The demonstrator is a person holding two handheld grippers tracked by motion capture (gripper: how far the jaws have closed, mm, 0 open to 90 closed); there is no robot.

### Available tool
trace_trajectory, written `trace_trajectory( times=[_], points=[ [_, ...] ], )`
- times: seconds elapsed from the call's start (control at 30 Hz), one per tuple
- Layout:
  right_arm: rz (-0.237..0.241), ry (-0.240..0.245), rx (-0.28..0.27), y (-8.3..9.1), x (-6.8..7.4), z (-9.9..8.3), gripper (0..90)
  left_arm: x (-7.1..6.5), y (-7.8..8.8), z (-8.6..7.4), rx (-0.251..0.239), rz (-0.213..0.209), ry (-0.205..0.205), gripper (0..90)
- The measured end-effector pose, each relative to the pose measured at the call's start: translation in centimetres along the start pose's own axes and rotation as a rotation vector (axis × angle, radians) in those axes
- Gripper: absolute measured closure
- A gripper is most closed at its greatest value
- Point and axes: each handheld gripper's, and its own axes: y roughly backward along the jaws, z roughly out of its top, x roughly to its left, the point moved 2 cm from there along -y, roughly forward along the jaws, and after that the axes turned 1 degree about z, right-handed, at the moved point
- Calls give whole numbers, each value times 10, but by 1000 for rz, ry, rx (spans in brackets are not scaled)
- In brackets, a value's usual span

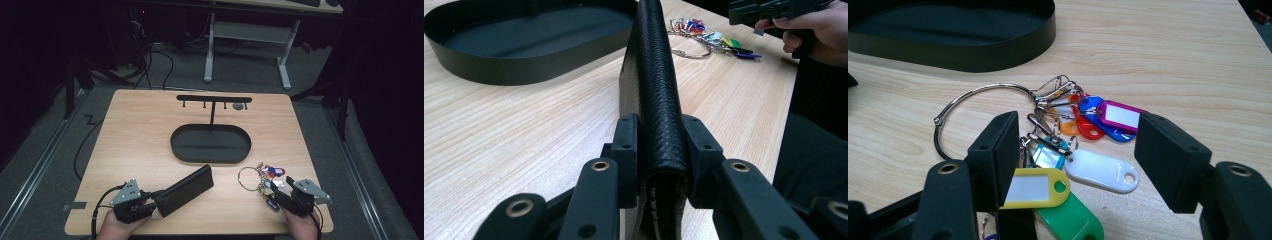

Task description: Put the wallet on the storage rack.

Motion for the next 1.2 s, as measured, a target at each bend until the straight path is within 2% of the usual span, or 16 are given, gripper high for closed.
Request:
trace_trajectory(
  times=[0.13, 0.23, 0.33, 0.4, 0.63, 0.77, 0.87, 1.03, 1.2],
  points=[
    [-2, 1, -2, 1, 1, -1, 348, 1, 0, 1, -11, -9, 18, 724],
    [-4, 4, -3, 1, 1, -2, 349, 1, 1, 2, -23, -21, 15, 730],
    [-4, 7, -5, 1, 0, -2, 350, 0, 0, 4, -29, -7, 4, 731],
    [-6, 5, -9, 2, -1, -2, 350, 0, 0, 6, -34, 2, 14, 733],
    [-7, 14, -8, 4, -1, -4, 349, -1, 3, 10, -87, 1, 0, 733],
    [-11, 8, -3, 6, -2, -5, 349, -1, 4, 14, -115, -16, 22, 733],
    [-11, 10, -6, 7, -2, -5, 349, -2, 3, 18, -113, -2, 3, 734],
    [-10, 10, -17, 5, -1, -2, 347, -1, 3, 26, -122, 18, -2, 736],
    [-3, 16, -28, 0, 3, 3, 346, 5, 2, 39, -156, 38, 2, 738]
  ],
)
